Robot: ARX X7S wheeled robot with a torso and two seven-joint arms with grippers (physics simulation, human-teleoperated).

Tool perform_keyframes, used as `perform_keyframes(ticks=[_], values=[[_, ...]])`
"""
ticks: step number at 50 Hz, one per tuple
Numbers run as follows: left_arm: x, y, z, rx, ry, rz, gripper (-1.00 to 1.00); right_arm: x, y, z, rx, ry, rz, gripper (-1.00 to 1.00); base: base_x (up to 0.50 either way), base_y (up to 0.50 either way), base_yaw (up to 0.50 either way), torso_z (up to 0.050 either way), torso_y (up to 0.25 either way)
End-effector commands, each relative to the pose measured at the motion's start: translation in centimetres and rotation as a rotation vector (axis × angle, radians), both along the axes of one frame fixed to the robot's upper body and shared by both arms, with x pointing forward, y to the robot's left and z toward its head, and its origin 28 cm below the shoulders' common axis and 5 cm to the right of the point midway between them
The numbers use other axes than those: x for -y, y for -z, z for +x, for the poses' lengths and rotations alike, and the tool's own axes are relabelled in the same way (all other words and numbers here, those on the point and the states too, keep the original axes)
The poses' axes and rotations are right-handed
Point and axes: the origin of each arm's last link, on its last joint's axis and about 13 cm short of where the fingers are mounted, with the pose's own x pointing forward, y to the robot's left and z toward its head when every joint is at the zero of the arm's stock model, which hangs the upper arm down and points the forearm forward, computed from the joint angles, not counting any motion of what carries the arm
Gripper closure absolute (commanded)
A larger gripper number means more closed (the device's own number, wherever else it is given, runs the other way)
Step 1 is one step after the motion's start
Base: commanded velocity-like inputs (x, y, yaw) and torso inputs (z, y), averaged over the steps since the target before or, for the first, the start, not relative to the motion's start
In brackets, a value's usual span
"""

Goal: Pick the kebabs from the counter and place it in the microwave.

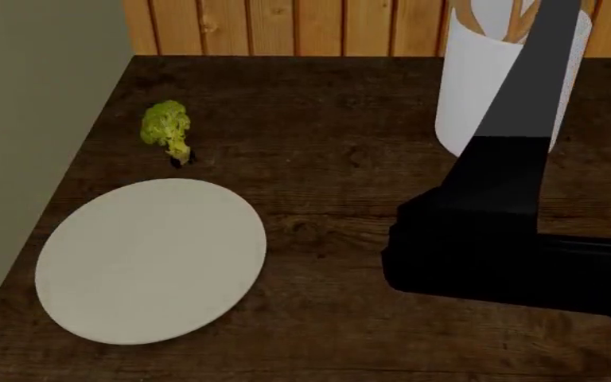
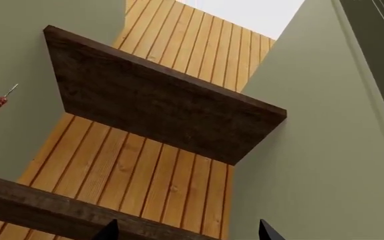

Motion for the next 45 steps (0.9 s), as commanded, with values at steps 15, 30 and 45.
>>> perform_keyframes(ticks=[15, 30, 45], values=[[0.4, -9.0, 0.0, 0.094, -0.082, 0.020, 1.00, -0.1, 0.1, 0.0, 0.000, -0.015, 0.002, -1.00, 0.00, 0.00, 0.00, 0.000, 0.000], [0.9, -13.1, -0.9, 0.150, -0.111, 0.070, 1.00, -0.6, -0.1, 0.0, 0.004, -0.035, -0.002, -1.00, 0.00, 0.00, 0.00, 0.000, 0.000], [1.4, -16.0, -4.1, 0.235, -0.116, 0.102, 1.00, -0.8, -0.4, -0.1, 0.013, -0.055, 0.001, -1.00, 0.00, 0.00, 0.00, 0.000, 0.000]])
